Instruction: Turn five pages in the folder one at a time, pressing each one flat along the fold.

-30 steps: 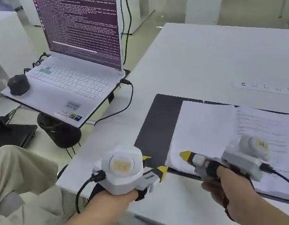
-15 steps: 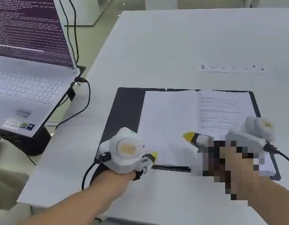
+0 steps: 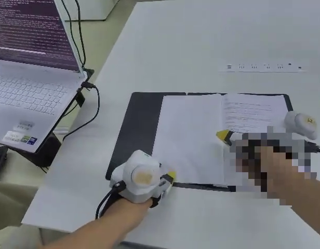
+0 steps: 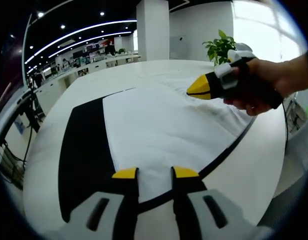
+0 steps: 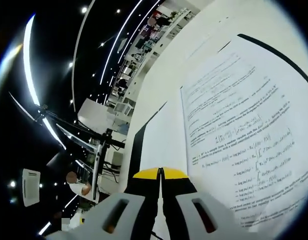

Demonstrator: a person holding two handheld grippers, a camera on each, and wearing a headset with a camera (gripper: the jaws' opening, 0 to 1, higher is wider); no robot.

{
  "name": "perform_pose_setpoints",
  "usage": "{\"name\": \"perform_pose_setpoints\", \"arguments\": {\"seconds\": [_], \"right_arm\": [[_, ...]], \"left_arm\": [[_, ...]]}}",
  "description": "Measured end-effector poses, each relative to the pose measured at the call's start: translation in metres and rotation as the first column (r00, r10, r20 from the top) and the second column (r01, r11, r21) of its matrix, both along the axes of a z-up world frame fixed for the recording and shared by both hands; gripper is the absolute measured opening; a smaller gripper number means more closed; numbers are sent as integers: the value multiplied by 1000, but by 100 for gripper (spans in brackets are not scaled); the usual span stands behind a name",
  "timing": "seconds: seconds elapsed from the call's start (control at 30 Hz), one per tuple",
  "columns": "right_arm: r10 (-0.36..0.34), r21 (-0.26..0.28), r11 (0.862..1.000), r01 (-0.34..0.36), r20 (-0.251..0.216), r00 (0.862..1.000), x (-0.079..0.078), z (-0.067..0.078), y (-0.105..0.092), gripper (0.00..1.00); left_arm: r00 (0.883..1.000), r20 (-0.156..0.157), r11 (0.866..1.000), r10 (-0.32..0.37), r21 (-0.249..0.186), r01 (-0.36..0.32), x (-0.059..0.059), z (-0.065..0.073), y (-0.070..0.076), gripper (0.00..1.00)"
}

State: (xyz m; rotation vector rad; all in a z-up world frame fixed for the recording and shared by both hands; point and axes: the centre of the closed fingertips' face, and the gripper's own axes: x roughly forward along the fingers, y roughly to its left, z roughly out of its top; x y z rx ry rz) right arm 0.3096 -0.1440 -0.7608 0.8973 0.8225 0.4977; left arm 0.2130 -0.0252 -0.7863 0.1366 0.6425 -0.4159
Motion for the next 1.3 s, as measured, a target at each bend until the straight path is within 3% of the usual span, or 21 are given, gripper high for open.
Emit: {"name": "perform_pose_setpoints", "arguments": {"seconds": [0.2, 0.3, 0.67, 1.07, 1.3], "right_arm": [[-18, 17, 1000, 19, -62, 998, 11, -17, 2, 0], [-33, 46, 998, 37, -75, 997, 17, -17, 3, 0], [-97, 103, 989, 106, -90, 991, 46, -14, 5, 0], [-164, 125, 976, 177, -112, 980, 82, -14, 4, 0], [-189, 107, 974, 200, -101, 977, 108, -15, 4, 0]], "left_arm": [[1000, 5, 1000, 4, -7, -4, 0, 0, 1, 24], [1000, 7, 1000, 5, -8, -5, 0, 0, 1, 24], [1000, 12, 1000, 4, -9, -4, 1, -2, 2, 24], [1000, 23, 1000, 3, -12, -3, 2, -4, 2, 24], [1000, 27, 1000, 5, -15, -5, 1, -4, 2, 24]]}}
